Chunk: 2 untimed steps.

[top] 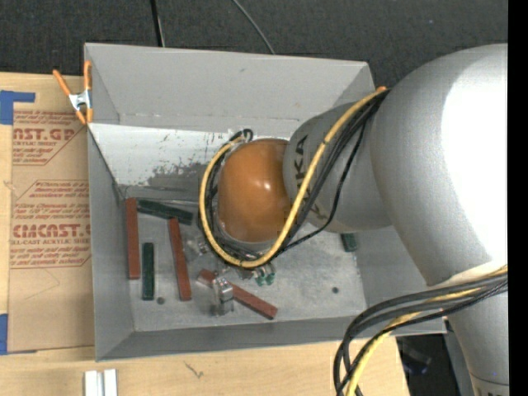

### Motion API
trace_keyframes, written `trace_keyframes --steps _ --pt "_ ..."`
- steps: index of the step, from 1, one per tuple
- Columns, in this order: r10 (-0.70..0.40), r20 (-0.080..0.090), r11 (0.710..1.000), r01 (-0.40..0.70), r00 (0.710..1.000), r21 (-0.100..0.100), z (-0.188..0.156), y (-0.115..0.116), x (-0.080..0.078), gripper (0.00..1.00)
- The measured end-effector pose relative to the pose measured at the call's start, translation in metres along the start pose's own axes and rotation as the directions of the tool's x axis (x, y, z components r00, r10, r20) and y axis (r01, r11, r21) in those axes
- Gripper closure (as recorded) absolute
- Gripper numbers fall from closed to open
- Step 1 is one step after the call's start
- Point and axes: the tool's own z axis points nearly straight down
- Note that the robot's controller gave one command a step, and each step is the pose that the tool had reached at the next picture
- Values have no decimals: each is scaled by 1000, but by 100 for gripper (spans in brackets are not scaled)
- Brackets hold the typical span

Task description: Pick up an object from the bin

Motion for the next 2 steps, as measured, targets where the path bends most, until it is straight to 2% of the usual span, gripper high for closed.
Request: trace_keyframes --steps 1,2 --pt "0 0 1000 0 1000 0 0 0 0 0" --pt "39 0 999 -39 999 -1 0 -31 34 0"
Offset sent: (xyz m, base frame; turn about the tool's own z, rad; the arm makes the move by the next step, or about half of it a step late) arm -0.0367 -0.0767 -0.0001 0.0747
